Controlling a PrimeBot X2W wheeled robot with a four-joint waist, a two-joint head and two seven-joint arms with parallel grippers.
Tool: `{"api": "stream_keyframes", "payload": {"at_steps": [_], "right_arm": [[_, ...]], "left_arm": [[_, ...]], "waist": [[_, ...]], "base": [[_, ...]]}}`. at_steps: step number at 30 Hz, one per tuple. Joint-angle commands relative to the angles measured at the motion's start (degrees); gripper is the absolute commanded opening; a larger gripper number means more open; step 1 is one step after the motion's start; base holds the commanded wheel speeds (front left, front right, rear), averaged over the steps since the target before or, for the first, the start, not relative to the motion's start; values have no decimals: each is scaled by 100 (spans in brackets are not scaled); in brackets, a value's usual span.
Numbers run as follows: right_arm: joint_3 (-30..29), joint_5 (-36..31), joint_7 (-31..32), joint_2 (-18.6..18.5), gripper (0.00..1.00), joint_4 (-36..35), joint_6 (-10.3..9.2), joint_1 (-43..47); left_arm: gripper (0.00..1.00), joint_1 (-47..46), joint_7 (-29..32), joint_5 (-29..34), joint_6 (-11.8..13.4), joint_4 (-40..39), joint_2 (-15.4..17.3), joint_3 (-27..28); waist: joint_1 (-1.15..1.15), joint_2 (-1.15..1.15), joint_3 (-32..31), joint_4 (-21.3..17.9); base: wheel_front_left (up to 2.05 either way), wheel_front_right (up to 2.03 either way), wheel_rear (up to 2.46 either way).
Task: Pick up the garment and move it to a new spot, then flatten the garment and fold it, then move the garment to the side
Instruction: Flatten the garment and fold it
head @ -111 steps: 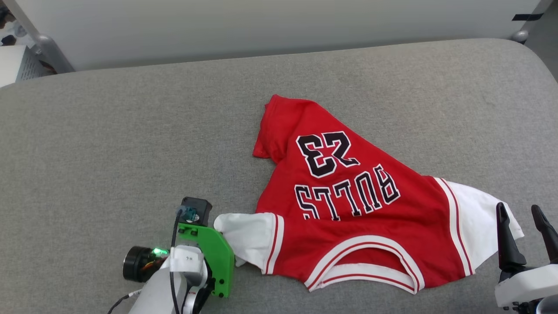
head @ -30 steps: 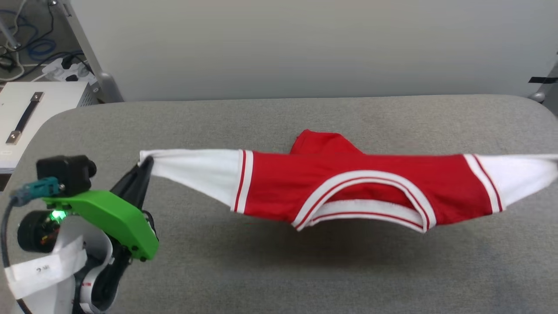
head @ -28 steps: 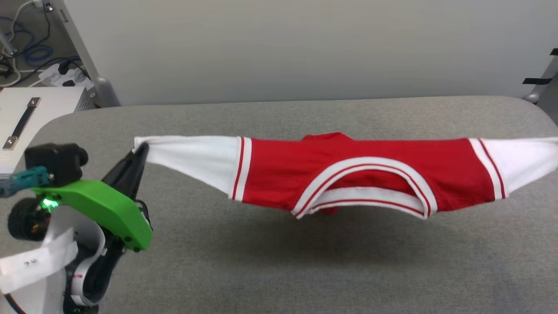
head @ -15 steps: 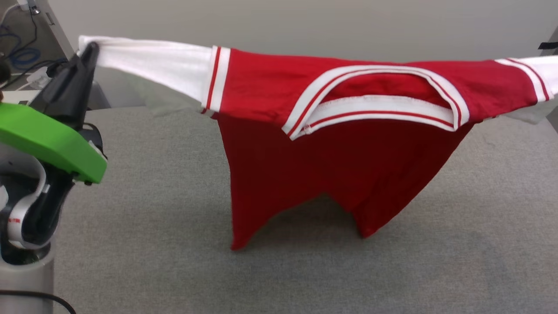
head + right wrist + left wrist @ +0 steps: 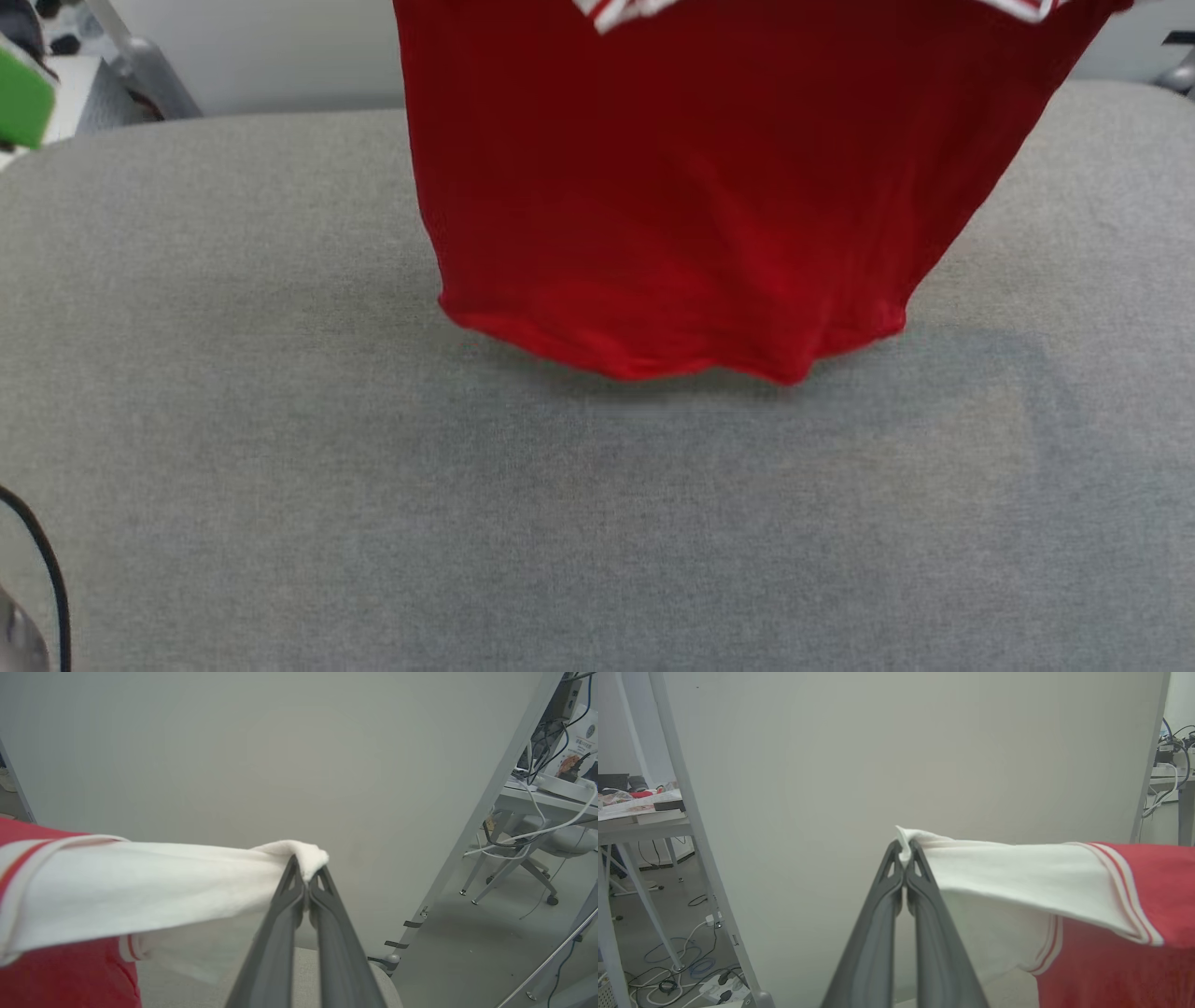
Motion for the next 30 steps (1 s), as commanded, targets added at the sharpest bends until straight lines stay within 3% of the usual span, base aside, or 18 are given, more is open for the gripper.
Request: {"api": "stream_keyframes", "payload": {"at_steps": [1,12,18,25,30], "right_arm": [[81,-109,-109,-35,0,120,-5,-323],[595,-770,-967,336,0,1382,-5,-2726],[677,-1258,-1748,755,0,2192,-5,-3742],[493,-1771,-2706,1285,0,3094,-5,-4452],[602,-1830,-3061,1496,0,3554,-5,-4403]], "left_arm": [[0,-317,-103,88,-68,137,125,-4],[0,-2487,-682,388,-322,1559,423,-316],[0,-3535,-1433,681,-369,2516,390,-496],[0,-4277,-2391,847,-406,3542,294,-625],[0,-4208,-2895,792,-435,4077,196,-794]], "waist": [[0,0,797,4],[0,0,2208,-86],[0,0,2719,-110],[0,0,3055,-75],[0,0,3074,8]], "base": [[0,0,0],[0,0,0],[0,0,0],[0,0,0],[0,0,0]]}}
